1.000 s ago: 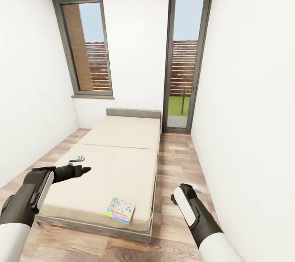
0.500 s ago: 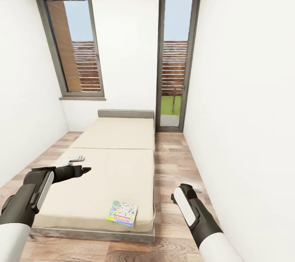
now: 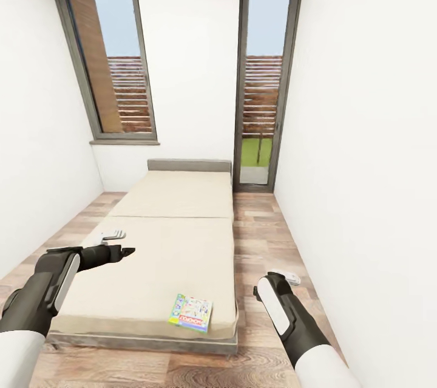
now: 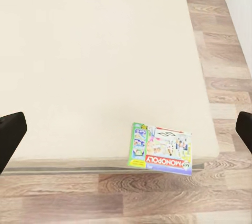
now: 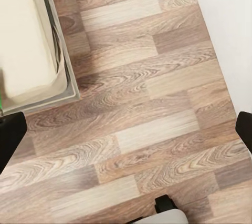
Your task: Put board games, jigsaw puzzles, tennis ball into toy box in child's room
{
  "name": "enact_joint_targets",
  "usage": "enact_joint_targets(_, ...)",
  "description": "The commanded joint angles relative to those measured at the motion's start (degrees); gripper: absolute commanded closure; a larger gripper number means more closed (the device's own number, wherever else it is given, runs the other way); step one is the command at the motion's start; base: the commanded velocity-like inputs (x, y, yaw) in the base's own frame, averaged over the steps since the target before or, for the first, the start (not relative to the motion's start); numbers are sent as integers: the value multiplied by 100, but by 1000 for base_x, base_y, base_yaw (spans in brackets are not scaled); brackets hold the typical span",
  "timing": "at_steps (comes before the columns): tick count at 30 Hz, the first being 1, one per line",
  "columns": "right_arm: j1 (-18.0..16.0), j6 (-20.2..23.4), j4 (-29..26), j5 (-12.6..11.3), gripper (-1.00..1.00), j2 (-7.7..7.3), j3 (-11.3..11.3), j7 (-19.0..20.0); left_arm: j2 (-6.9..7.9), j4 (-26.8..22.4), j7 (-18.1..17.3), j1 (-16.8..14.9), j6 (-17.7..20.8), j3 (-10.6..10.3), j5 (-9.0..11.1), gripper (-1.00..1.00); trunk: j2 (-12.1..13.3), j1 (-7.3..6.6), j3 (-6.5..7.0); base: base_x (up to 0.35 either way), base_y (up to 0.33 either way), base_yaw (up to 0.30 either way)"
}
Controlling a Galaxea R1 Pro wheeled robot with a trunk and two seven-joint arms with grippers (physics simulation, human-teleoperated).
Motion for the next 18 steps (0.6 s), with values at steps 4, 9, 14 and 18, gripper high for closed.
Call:
enact_joint_targets(4, -5, 13, -5, -48, -100, 0, 8, -54, 0, -1, -11, -5, 38, 8, 20, -100, -13, 4, -50, 0, 7, 0)
enact_joint_targets(9, -5, 13, -5, -48, -100, 0, 8, -54, -3, -3, -6, -3, 38, 8, 20, -100, -13, 4, -97, 0, -4, 0)
enact_joint_targets(14, -5, 11, -5, -48, -100, 0, 6, -54, -1, -2, -5, -5, 37, 8, 20, -100, -13, 4, -144, 0, -164, 0)
enact_joint_targets(18, -5, 6, -5, -48, -100, 0, 7, -54, 0, 0, -7, -4, 40, 8, 20, -100, -13, 4, -182, 0, -75, -4)
